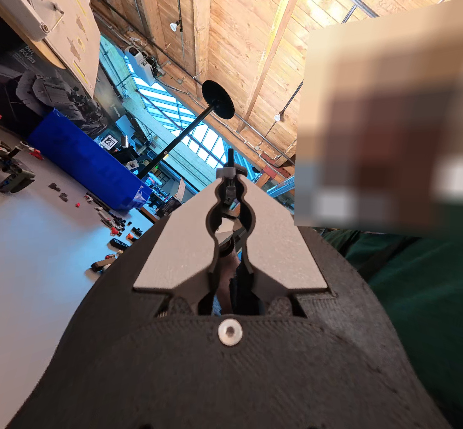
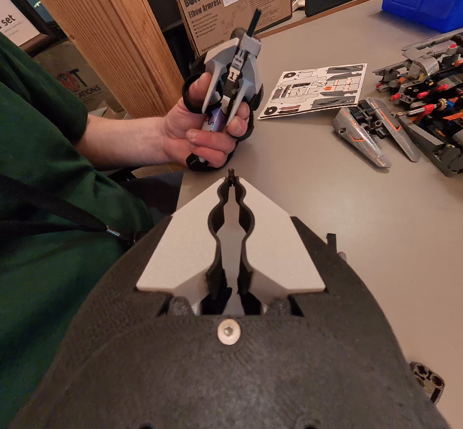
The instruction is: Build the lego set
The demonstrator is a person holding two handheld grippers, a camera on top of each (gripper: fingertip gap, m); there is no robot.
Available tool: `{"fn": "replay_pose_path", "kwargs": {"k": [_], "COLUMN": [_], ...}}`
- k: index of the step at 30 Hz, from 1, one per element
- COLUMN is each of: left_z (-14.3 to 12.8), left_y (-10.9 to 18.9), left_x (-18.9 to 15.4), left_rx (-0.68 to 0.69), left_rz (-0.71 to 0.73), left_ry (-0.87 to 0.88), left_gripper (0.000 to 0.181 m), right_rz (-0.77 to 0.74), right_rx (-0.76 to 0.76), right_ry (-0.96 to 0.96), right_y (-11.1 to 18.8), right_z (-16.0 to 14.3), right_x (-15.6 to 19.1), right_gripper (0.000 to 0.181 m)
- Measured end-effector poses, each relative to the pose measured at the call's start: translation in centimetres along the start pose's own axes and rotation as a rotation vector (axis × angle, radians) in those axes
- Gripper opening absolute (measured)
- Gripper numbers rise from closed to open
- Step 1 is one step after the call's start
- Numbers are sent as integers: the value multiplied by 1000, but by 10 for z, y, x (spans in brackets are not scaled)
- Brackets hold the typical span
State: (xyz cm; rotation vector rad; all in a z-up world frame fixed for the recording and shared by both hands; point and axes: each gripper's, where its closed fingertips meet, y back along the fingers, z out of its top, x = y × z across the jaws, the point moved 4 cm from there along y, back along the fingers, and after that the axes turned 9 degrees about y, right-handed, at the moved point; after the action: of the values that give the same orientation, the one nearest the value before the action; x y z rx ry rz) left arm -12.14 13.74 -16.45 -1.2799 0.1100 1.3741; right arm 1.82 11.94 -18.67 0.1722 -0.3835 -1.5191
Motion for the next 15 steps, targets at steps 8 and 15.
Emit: {"fn": "replay_pose_path", "kwargs": {"k": [8, 15], "left_z": [2, 2], "left_y": [-3, -4], "left_x": [5, 10], "left_rx": [34, 87], "left_rz": [40, 102], "left_ry": [-32, -54], "left_gripper": [4, 5], "right_rz": [-22, -24], "right_rx": [3, 11], "right_ry": [12, 11], "right_y": [-2, -9], "right_z": [4, 4], "right_x": [-7, -12], "right_gripper": [2, 2]}}
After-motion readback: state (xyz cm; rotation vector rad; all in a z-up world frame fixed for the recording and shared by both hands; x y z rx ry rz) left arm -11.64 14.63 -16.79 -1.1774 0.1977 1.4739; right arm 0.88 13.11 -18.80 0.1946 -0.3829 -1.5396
